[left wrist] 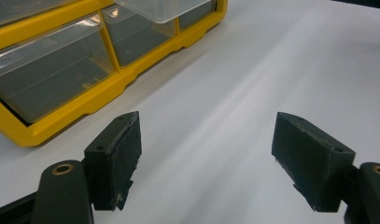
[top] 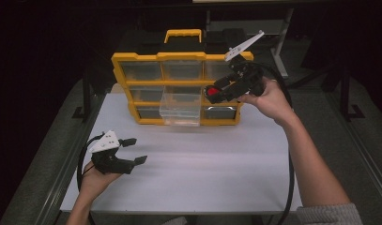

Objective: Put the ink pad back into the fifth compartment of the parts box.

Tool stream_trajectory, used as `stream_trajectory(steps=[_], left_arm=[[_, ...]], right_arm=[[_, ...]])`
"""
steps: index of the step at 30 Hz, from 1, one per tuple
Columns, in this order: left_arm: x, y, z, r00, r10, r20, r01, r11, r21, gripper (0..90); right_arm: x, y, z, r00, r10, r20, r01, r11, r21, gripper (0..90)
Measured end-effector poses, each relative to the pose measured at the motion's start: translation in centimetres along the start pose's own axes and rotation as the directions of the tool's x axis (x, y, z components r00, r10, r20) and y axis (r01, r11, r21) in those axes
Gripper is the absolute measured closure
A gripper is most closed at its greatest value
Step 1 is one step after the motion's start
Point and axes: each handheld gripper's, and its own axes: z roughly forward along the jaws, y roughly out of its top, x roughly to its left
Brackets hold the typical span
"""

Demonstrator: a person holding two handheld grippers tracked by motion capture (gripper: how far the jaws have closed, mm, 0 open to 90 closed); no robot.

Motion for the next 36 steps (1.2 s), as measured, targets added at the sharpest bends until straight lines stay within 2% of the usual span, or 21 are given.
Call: stream_trajectory(steps=[17, 20, 22, 25, 36], left_arm=[[0.1, 0.0, -0.1, 1.0000, 0.001, -0.001, -0.001, 1.0000, 0.003, 24.0], [0.1, 0.1, -0.2, 1.0000, 0.000, 0.001, 0.000, 0.9999, 0.011, 24.0], [0.1, 0.0, -0.2, 1.0000, -0.007, 0.001, 0.007, 1.0000, 0.000, 24.0], [0.1, -0.1, -0.2, 0.9999, -0.013, -0.001, 0.013, 0.9998, -0.013, 24.0], [0.2, 0.0, -0.4, 1.0000, -0.006, -0.005, 0.006, 0.9999, -0.014, 24.0]], right_arm=[[-0.1, 2.4, 1.1, 0.9996, -0.027, -0.003, 0.027, 1.000, 0.011, 28.5], [0.1, 3.0, 1.5, 0.9998, -0.019, -0.009, 0.019, 1.000, 0.020, 28.5], [0.2, 3.3, 1.7, 0.9998, -0.017, -0.010, 0.017, 1.000, 0.027, 28.5], [0.3, 3.8, 2.2, 0.9991, -0.040, -0.013, 0.040, 0.999, 0.024, 28.5], [0.5, 5.1, 3.8, 0.9980, -0.058, -0.026, 0.059, 0.998, 0.035, 28.5]])
